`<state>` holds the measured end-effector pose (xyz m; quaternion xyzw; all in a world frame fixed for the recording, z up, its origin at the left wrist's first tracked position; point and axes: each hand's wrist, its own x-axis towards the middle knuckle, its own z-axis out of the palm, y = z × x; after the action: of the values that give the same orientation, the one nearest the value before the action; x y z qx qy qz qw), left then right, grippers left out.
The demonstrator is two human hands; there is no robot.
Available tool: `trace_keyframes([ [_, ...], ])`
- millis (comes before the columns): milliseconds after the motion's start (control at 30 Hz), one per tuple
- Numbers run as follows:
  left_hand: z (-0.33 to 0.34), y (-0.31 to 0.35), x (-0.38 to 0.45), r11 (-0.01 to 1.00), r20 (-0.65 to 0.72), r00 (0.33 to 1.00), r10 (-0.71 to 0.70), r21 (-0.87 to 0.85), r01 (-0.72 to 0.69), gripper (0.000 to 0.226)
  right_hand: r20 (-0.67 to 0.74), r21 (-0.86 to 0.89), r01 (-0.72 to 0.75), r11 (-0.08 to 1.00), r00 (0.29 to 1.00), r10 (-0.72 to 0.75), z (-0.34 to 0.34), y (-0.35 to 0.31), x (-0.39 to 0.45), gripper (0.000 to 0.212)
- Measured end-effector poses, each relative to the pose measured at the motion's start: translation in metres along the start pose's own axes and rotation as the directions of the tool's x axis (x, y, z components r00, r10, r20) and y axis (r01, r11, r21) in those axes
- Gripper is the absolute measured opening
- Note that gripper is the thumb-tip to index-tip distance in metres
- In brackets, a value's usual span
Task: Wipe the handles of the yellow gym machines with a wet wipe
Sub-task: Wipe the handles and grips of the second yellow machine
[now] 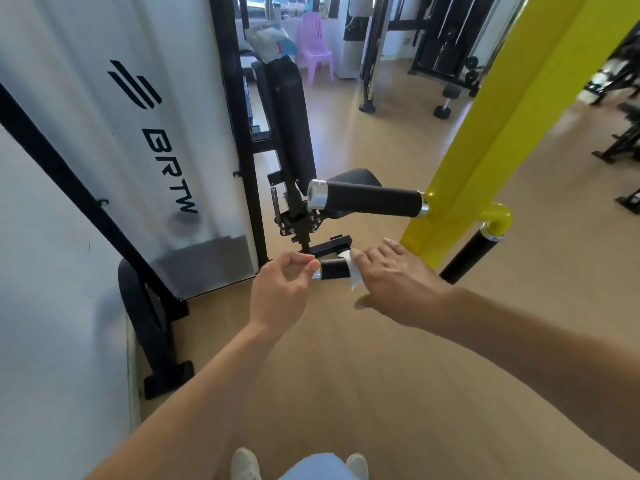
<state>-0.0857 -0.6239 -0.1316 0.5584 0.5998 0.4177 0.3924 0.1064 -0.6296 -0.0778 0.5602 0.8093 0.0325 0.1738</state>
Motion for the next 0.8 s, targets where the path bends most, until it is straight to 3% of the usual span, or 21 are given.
trace_keyframes([
  [67, 0.0, 0.002, 0.0, 1.0, 0.001, 1.0, -0.001, 0.001, 0.001, 0.008, -0.017, 0.097, 0.03, 0.995, 0.999, -0.028, -0.001, -0.004, 0.003, 0.083],
  [200, -0.002, 0.004, 0.0, 1.0, 0.017, 1.0, 0.014, 0.004, -0.014, 0.011, -0.238, 0.231, 0.194, 0.953, 0.961, -0.138, 0.004, -0.015, 0.02, 0.048],
  [300, -0.004, 0.003, 0.001, 1.0, 0.033, 0.999, 0.019, 0.011, -0.02, 0.012, -0.268, 0.364, 0.205, 0.909, 0.957, -0.109, 0.008, -0.022, 0.03, 0.036],
  [400, -0.004, 0.001, 0.003, 1.0, 0.028, 0.999, 0.015, 0.007, -0.015, 0.012, -0.227, 0.235, 0.119, 0.965, 0.972, -0.065, 0.007, -0.022, 0.03, 0.032],
  [467, -0.003, 0.002, 0.005, 1.0, 0.024, 1.0, 0.006, -0.004, -0.006, 0.012, -0.158, 0.094, -0.03, 0.995, 0.986, 0.045, 0.005, -0.014, 0.023, 0.033],
  [567, -0.001, 0.002, 0.007, 1.0, 0.025, 1.0, -0.011, -0.018, 0.012, 0.011, -0.106, -0.123, -0.165, 0.979, 0.983, 0.153, 0.006, -0.001, 0.015, 0.036],
  [667, -0.002, 0.004, 0.008, 1.0, 0.016, 1.0, -0.003, -0.007, 0.003, 0.009, -0.09, -0.027, -0.068, 0.997, 0.994, 0.065, -0.003, -0.009, 0.025, 0.03],
  [800, -0.004, 0.003, 0.007, 0.999, 0.031, 0.999, 0.03, 0.037, -0.031, 0.01, -0.22, 0.176, 0.142, 0.974, 0.97, -0.102, 0.0, -0.034, 0.039, 0.029],
])
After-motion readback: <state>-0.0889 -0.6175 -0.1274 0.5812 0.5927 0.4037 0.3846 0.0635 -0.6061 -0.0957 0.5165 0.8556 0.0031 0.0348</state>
